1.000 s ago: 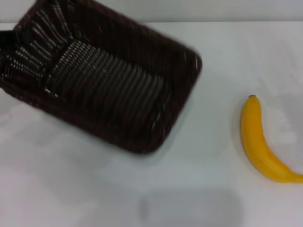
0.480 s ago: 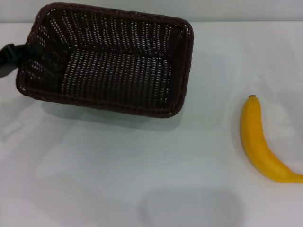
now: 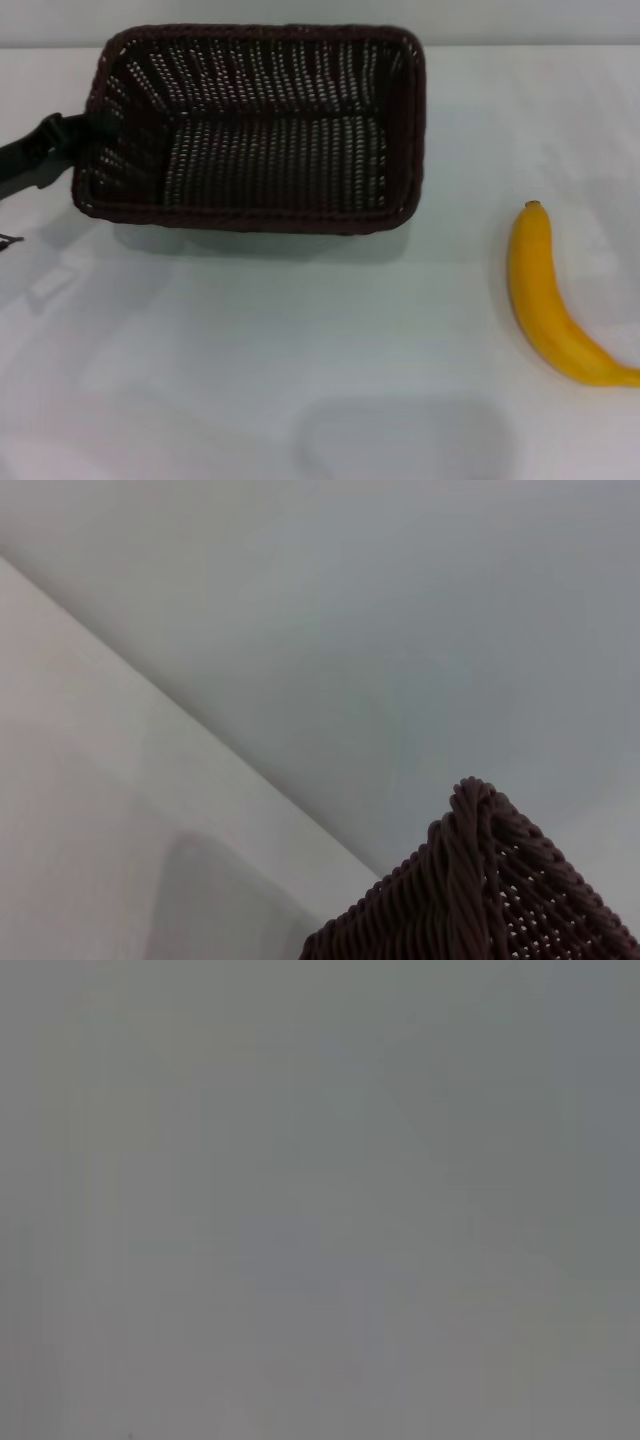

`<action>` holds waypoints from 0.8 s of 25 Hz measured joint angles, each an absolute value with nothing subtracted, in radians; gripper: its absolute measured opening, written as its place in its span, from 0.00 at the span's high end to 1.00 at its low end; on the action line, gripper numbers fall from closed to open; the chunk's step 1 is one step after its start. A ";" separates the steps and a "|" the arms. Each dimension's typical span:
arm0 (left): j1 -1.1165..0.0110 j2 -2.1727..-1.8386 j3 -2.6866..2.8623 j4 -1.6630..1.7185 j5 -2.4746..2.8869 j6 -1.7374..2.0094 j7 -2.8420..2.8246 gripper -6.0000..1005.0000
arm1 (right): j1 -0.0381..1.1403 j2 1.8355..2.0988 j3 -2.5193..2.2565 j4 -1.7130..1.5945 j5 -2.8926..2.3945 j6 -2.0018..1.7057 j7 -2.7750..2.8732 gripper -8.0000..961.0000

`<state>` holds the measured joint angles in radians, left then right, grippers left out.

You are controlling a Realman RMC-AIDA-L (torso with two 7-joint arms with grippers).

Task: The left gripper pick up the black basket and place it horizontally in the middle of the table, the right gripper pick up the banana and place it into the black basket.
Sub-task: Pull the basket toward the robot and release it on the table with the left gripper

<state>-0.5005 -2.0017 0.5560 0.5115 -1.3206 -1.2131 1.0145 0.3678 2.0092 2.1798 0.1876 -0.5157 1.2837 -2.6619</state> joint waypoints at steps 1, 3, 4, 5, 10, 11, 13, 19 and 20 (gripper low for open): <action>-0.499 -2.006 0.556 0.511 -1.322 -1.214 1.013 0.80 | 0.366 2.009 2.180 0.197 -0.516 1.278 -2.662 0.10; -0.494 -2.019 0.556 0.510 -1.324 -1.218 1.003 0.80 | 0.365 2.006 2.180 0.205 -0.512 1.270 -2.662 0.10; -0.490 -2.025 0.556 0.510 -1.325 -1.221 0.995 0.79 | 0.365 2.006 2.180 0.208 -0.511 1.268 -2.662 0.10; -0.487 -2.030 0.556 0.510 -1.325 -1.222 0.990 0.79 | 0.366 2.004 2.180 0.211 -0.509 1.267 -2.662 0.10; -0.470 -2.038 0.556 0.511 -1.328 -1.241 0.982 0.79 | 0.366 2.003 2.183 0.239 -0.508 1.252 -2.663 0.10; -0.468 -2.038 0.557 0.511 -1.329 -1.244 0.982 0.79 | 0.365 2.003 2.183 0.242 -0.508 1.250 -2.663 0.10; -0.464 -2.039 0.558 0.511 -1.330 -1.247 0.984 0.79 | 0.365 2.003 2.183 0.243 -0.508 1.249 -2.663 0.10; -0.462 -2.048 0.559 0.512 -1.331 -1.274 0.999 0.66 | 0.364 2.004 2.183 0.245 -0.508 1.250 -2.663 0.10; -0.462 -2.049 0.559 0.512 -1.331 -1.284 1.003 0.63 | 0.362 2.004 2.183 0.245 -0.508 1.251 -2.663 0.09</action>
